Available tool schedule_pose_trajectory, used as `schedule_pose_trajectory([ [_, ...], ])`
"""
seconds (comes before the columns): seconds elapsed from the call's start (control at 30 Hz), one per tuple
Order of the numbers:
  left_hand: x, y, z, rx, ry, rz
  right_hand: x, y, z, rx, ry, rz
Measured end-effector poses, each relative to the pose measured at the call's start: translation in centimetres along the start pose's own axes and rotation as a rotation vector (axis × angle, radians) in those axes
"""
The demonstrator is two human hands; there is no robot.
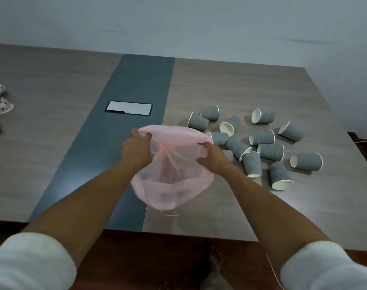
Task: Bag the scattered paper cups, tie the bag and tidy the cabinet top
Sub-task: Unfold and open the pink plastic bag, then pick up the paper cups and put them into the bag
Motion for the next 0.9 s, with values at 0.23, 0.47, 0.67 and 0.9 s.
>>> schedule_pose_trajectory([
  [0.23, 2.0, -5.1, 1.6, 0.013, -0.025, 0.058, 0.4, -6.1, -1.0, 0.005, -0.405, -0.124],
  [0.47, 0.7, -7.0, 2.5, 0.075, -0.133, 0.053, 3.9, -14.7, 7.1, 0.200, 0.117, 0.070],
  [0.67, -0.6, -7.2, 3.9, 0.125, -0.076, 0.024, -1.5, -14.8, 8.1, 0.507, 0.499, -0.272],
  [0.9, -0.5, -8.7, 4.8, 0.135, 0.102, 0.022, 5.4, -16.6, 4.4, 0.492, 0.171, 0.134],
])
Point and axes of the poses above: each hand's wrist, its own y-axis away from the middle knuckle, its own x-axis out of the back of the hand, z = x × y, the point moved 9 cm from there along -y, towards the middle knuckle, and after that the axes turned 13 degrees about z, right-handed, at the moved point
